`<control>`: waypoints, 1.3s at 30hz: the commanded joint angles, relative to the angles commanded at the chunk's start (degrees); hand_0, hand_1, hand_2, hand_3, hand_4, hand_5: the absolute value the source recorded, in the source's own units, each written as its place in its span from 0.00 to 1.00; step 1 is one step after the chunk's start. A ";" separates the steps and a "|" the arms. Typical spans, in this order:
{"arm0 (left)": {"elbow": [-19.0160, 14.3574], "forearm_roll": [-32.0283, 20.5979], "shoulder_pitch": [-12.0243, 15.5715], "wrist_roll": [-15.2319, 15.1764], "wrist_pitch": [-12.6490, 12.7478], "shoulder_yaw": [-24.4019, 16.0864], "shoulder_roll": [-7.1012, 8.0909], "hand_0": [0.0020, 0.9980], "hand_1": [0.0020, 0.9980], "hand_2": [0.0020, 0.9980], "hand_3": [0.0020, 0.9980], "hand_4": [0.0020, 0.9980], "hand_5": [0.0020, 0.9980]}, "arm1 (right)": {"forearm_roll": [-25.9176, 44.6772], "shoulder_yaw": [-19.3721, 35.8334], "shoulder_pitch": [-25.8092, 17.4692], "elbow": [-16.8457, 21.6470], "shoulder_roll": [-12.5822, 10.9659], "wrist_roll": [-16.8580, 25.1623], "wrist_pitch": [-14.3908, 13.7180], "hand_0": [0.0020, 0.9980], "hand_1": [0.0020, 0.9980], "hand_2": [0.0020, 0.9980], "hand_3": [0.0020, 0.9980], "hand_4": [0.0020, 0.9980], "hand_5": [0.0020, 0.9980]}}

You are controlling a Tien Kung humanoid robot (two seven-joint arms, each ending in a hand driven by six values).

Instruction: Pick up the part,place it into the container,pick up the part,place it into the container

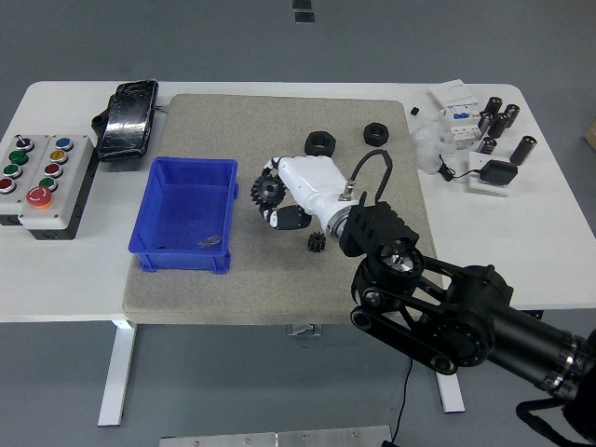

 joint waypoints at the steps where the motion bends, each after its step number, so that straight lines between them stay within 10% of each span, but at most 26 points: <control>1: 0.00 0.01 0.00 0.04 0.01 -0.03 0.00 0.62 0.52 0.54 0.63 0.61 0.39 | 0.56 -0.53 0.30 -0.25 0.24 0.54 -0.64 0.47 0.62 0.61 0.55 0.43 0.00; 9: 0.00 0.08 0.06 0.27 0.14 -0.34 0.25 0.62 0.52 0.54 0.63 0.61 0.39 | 6.94 -6.54 3.55 -2.36 2.04 4.31 -8.22 0.50 0.68 0.67 0.65 0.35 0.15; 19: 0.00 -0.25 0.03 0.35 0.18 -0.13 0.45 0.62 0.52 0.54 0.63 0.61 0.39 | 5.53 -10.91 5.84 -7.20 2.04 -1.08 -4.87 0.72 0.91 0.93 0.88 0.68 0.31; 39: 0.00 0.23 0.11 0.34 0.21 -0.58 0.51 0.62 0.52 0.54 0.63 0.61 0.39 | 4.31 -10.38 5.73 -5.58 2.04 -2.34 -7.51 0.72 0.92 0.93 0.89 0.74 0.37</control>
